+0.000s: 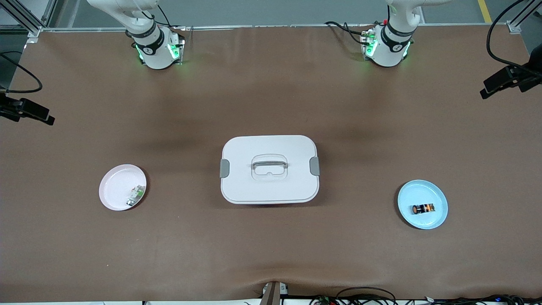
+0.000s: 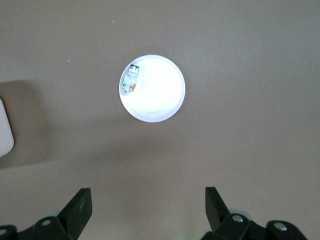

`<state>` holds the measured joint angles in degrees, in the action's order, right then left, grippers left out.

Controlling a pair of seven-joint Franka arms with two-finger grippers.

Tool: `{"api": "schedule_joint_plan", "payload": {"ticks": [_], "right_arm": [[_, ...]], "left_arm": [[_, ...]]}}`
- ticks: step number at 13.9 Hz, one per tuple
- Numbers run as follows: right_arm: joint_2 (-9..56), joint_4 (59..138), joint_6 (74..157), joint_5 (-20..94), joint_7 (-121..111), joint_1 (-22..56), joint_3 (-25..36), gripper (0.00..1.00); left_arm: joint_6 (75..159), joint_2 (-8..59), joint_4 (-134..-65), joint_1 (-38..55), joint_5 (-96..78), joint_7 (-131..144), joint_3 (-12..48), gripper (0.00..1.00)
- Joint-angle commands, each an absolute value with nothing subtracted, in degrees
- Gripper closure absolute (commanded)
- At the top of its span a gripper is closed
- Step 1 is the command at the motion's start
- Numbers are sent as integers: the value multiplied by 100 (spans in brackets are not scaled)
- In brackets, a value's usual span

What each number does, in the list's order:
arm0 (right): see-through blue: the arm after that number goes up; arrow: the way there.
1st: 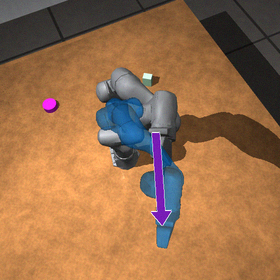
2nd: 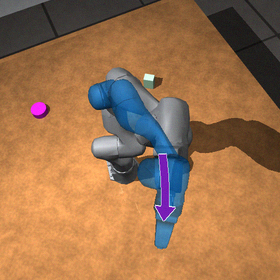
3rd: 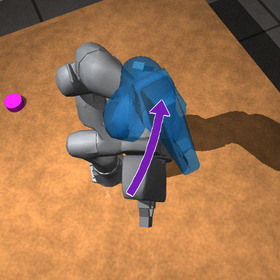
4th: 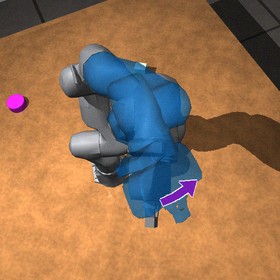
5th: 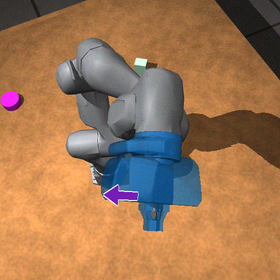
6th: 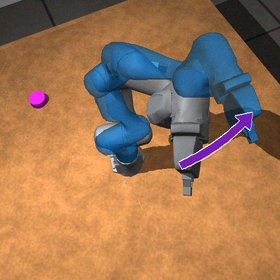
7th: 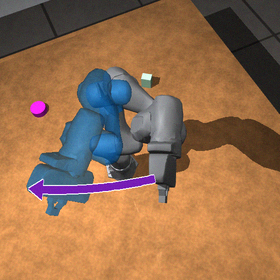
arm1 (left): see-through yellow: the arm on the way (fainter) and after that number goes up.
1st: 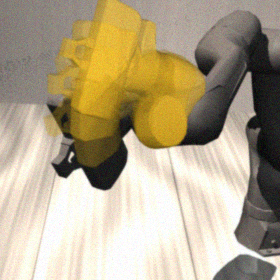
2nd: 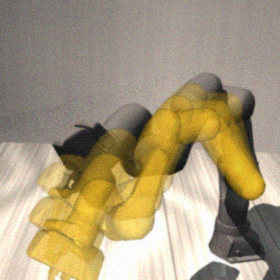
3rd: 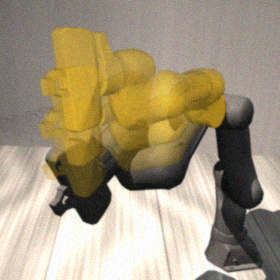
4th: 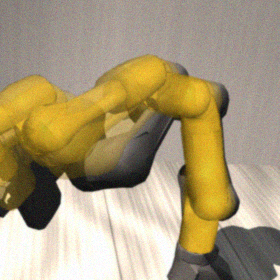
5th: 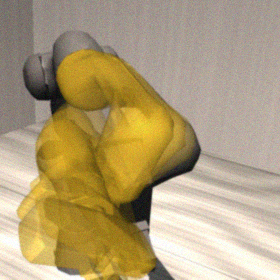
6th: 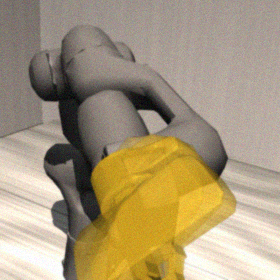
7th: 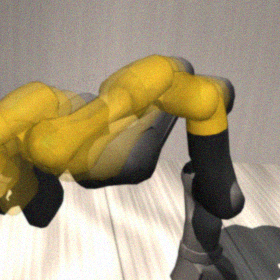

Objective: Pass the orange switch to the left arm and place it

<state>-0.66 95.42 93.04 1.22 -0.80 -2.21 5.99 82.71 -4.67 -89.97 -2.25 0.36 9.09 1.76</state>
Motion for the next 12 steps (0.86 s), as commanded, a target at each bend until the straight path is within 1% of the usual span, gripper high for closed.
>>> {"api": "schedule_joint_plan", "payload": {"ticks": [1, 3, 8, 10, 12], "right_arm": [[-607, 10204, 9633, 70, -97, -308, 519, 0], [-606, 10117, 9536, 70, -97, -290, 519, 0], [-589, 9590, 8799, 70, -70, -246, 483, 0], [-580, 9527, 8780, 62, -97, -246, 483, 0], [-580, 9484, 8710, 53, -114, -246, 483, 0]], "left_arm": [[8376, -773, -9255, -211, -35, 896, 184, 0], [8332, -756, -9211, -193, -35, 897, 185, 0], [8174, -721, -9071, -167, 26, 888, 281, 0], [8165, -729, -8974, -176, 18, 896, 386, 0], [7981, -712, -8842, -167, 26, 905, 570, 0]]}}
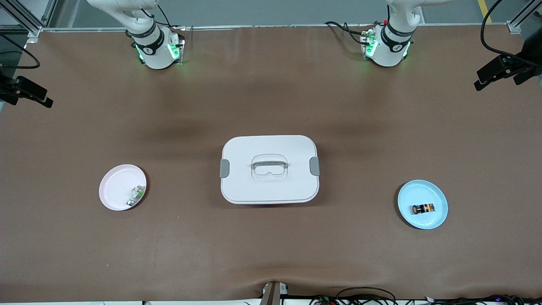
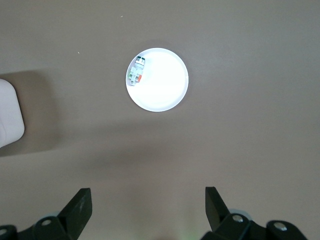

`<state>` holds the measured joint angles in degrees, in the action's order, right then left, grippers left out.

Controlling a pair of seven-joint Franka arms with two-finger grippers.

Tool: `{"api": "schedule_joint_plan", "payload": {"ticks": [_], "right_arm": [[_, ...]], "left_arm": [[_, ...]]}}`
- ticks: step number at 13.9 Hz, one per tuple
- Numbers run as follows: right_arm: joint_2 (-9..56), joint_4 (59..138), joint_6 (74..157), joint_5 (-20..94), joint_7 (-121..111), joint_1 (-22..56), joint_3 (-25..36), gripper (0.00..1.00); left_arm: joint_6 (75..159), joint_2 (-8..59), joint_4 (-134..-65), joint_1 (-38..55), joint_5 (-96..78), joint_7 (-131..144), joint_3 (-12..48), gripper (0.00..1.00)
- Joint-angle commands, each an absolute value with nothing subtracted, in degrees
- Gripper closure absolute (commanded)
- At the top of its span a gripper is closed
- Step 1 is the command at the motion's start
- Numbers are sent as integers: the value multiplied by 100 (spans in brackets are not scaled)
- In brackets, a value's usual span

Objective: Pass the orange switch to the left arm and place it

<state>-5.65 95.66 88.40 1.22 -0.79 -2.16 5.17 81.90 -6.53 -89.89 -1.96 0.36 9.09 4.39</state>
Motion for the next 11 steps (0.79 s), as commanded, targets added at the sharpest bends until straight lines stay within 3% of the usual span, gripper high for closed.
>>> {"api": "schedule_joint_plan", "payload": {"ticks": [1, 11], "right_arm": [[-571, 9405, 8562, 61, -106, -237, 483, 0], [-369, 9070, 8411, 62, -79, -229, 492, 0]], "left_arm": [[7972, -703, -8816, -176, 35, 905, 597, 0], [7893, -650, -8807, -202, 185, 879, 589, 0]]}}
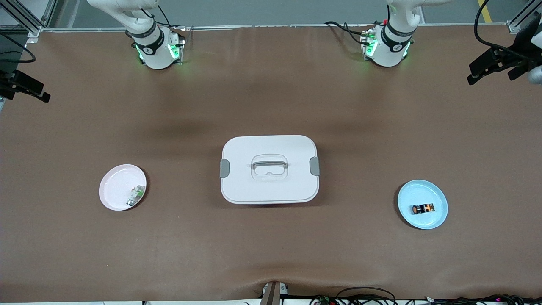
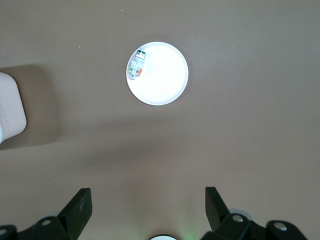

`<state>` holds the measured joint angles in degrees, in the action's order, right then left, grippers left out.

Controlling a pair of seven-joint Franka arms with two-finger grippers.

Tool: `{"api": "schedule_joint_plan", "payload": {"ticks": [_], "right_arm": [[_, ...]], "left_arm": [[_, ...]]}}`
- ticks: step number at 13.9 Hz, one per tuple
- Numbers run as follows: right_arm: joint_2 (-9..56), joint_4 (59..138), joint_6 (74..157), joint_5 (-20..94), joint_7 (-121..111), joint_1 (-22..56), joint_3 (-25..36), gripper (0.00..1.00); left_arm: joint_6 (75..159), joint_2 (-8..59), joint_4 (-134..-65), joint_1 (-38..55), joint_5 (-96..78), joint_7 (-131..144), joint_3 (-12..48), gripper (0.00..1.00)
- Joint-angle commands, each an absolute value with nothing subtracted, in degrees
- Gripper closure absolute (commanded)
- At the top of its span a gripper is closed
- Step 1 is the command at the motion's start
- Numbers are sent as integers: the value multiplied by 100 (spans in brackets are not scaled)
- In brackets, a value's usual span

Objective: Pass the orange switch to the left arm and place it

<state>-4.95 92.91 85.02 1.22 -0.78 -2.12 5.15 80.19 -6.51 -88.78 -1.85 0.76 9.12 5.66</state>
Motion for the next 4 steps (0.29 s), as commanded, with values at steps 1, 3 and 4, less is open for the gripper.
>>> {"api": "schedule_joint_plan", "payload": {"ticks": [1, 3, 4], "right_arm": [[-369, 9070, 8411, 79, -88, -237, 492, 0], [-369, 9035, 8411, 88, -97, -237, 492, 0], [-369, 8992, 8411, 79, -88, -220, 492, 0]], "left_arm": [[7884, -659, -8807, -202, 185, 896, 598, 0], [7866, -659, -8807, -193, 185, 905, 606, 0], [7823, -659, -8815, -185, 185, 905, 606, 0]]}}
